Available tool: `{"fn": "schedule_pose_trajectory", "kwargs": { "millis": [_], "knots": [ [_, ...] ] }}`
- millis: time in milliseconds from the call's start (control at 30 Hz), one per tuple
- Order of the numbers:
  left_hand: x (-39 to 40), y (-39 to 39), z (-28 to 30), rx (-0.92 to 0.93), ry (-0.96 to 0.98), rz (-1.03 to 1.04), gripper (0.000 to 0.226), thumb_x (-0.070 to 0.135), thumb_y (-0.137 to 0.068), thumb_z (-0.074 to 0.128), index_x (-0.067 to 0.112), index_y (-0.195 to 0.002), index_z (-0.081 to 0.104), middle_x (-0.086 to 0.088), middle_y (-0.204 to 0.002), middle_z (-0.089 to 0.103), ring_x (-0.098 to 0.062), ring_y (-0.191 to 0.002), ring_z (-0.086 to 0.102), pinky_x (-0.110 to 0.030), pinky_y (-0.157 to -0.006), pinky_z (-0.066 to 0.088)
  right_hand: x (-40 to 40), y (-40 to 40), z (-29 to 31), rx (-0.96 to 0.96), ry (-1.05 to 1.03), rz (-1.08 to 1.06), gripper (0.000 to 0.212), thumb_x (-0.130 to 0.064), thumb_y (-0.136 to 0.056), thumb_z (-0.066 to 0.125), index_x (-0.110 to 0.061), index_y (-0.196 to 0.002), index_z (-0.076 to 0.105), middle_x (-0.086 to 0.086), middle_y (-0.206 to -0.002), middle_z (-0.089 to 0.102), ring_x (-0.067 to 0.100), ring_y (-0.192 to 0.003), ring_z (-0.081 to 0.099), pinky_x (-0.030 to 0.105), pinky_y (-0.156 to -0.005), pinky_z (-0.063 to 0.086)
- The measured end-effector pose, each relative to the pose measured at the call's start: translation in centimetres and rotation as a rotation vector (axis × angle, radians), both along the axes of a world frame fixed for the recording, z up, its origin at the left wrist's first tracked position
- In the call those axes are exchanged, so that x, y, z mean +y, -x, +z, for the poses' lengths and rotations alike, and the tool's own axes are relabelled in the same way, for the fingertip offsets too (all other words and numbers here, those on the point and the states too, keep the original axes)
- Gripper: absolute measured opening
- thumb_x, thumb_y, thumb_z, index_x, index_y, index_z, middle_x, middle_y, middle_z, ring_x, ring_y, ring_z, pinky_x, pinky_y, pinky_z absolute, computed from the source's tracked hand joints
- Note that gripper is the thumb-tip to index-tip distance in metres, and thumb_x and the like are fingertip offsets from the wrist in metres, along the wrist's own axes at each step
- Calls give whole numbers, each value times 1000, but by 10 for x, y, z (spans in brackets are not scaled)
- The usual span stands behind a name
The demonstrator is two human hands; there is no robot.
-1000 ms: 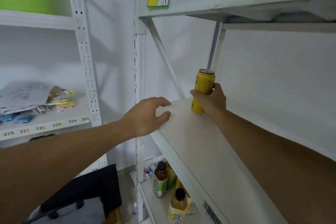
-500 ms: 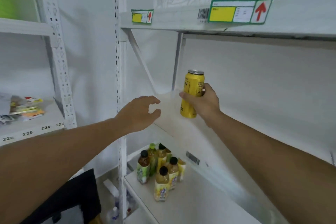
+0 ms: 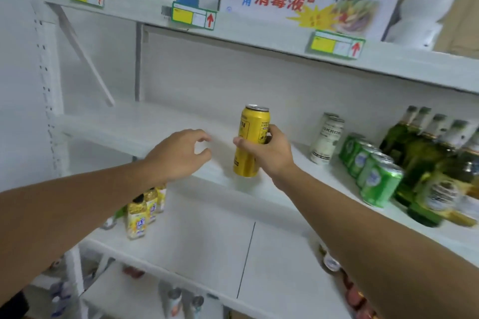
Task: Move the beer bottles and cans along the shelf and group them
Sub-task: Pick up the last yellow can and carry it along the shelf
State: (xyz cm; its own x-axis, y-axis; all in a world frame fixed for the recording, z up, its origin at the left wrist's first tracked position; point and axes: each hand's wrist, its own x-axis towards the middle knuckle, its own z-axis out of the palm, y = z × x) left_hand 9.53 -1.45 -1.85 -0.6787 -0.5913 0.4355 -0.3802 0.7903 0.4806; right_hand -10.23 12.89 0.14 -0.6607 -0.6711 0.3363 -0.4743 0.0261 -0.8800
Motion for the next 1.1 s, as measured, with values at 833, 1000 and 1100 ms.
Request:
{"fn": "schedule_pose_trajectory", "kwargs": {
  "millis": [833,1000,1100],
  "knots": [
    [363,287,19,-131,113,-412,45,52,-103,60,37,-145,64,9,-149,65,-16,-132,62,-48,-108,56,449,218,-11,89,10,-403,77,-58,-72,94,-31,-136,61,-9,-120,74,16,-112,71,47,-100,61],
    [395,321,25,-125,156,-408,42,47,-104,62,31,-144,67,8,-147,67,-16,-129,63,-44,-105,57,489,251,-15,79,22,-474,67,-55,-74,95,-36,-125,56,-14,-110,69,14,-106,68,39,-93,58],
    [402,335,25,-147,156,-443,44,50,-103,61,35,-144,65,10,-147,67,-13,-128,65,-43,-104,58,499,267,-13,65,22,-513,72,-61,-69,95,-33,-126,61,-14,-108,71,12,-104,70,44,-96,62]
  ]
}}
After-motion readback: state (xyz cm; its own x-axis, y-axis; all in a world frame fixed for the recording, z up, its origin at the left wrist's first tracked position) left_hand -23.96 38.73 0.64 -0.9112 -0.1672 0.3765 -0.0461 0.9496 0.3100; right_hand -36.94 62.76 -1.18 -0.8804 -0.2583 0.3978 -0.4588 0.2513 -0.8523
